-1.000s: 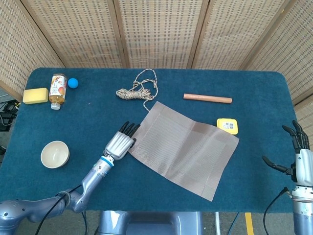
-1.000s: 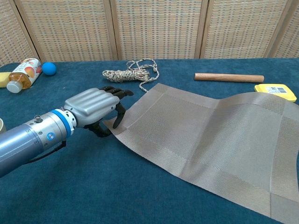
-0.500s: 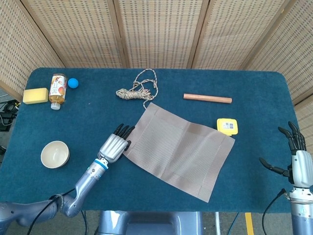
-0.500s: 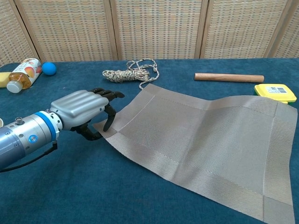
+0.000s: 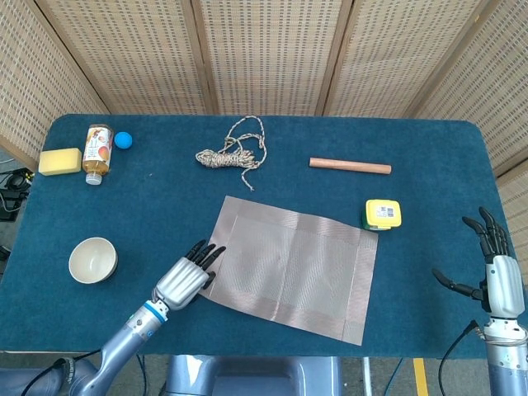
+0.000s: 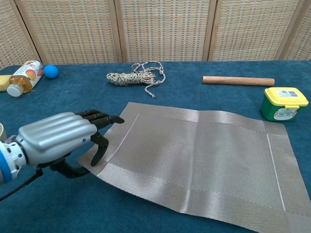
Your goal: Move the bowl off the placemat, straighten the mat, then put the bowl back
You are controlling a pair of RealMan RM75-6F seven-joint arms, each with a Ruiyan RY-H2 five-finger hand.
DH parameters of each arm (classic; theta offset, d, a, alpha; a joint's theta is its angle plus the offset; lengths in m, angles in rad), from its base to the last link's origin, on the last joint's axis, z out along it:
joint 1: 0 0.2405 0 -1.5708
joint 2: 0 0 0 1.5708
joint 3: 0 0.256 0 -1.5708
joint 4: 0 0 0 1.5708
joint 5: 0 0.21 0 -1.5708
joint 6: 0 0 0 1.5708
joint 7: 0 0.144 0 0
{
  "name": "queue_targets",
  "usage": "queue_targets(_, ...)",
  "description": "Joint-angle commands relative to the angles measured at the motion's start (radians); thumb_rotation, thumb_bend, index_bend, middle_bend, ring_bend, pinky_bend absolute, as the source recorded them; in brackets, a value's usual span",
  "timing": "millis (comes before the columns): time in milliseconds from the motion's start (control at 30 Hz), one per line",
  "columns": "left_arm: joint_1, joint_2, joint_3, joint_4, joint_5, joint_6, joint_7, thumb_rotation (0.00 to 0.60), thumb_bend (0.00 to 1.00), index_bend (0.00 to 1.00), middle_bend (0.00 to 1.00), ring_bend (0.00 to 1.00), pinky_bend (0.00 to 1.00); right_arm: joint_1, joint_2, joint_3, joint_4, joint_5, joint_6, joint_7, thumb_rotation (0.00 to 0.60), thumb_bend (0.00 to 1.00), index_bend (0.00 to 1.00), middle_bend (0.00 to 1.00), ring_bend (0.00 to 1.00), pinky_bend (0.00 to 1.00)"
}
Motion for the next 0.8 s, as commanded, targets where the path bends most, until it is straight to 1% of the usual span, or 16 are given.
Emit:
queue_targets(33, 0.028, 0.032, 0.04, -0.048, 0.014, 0.009, 0.03, 0.6, 0.5, 0.65, 0.0, 0.0, 0.0, -0.002, 0.0, -0.004, -0.003, -0.007, 0.005, -0.003, 0.6, 0.24, 0.18, 0.0, 0.0, 0.0)
queue_targets(367, 0.062, 0.067, 0.094, -0.108, 0.028, -0.013, 0.049, 0.6, 0.5, 0.65, 0.0, 0.0, 0.0, -0.008, 0.006, -0.012, -0.016, -0.023, 0.019, 0.0, 0.6, 0.24, 0.18, 0.0, 0.0, 0.0)
queue_targets(800, 0.084, 0.062, 0.121, -0.147, 0.058, -0.035, 0.065, 0.6, 0.49, 0.64, 0.0, 0.0, 0.0, -0.014, 0.015, -0.019, -0.028, -0.036, 0.03, 0.012, 0.6, 0.24, 0.18, 0.0, 0.0, 0.0)
